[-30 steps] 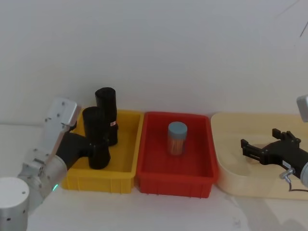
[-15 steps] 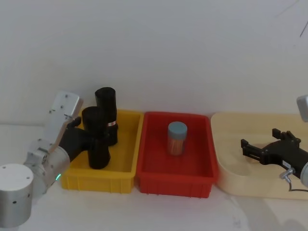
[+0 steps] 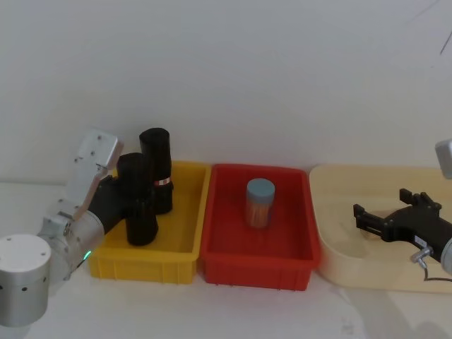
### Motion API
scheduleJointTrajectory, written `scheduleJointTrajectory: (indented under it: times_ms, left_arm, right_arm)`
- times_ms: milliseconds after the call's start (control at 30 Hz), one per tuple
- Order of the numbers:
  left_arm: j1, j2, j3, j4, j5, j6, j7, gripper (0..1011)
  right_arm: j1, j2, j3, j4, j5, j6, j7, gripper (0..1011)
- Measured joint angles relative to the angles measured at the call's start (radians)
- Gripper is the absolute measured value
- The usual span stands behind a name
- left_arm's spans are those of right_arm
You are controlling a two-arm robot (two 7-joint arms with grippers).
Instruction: Pick up the garbage bag with the one hand and transfer it to the other hand.
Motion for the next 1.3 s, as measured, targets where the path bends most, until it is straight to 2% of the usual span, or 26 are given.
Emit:
scheduleJointTrajectory:
  times_ms: [467, 667, 1300]
  left_arm:
    - [-0.006, -0.006, -0.001, 0.008, 0.000, -0.002, -0.004, 464]
    - [-0.015, -0.017, -0.006, 0.000, 0.002, -0.017, -0.003, 463]
    - [-0.118, -0.061, -0.021, -0.045, -0.023, -0.044, -0.058, 463]
  right_arm:
    - [0.000, 0.000, 0.000, 0.000, 0.000, 0.000, 0.000, 999]
    - [0.000, 0.000, 0.000, 0.000, 0.000, 0.000, 0.000, 999]
    - [0.000, 0.000, 0.000, 0.000, 0.000, 0.000, 0.000, 999]
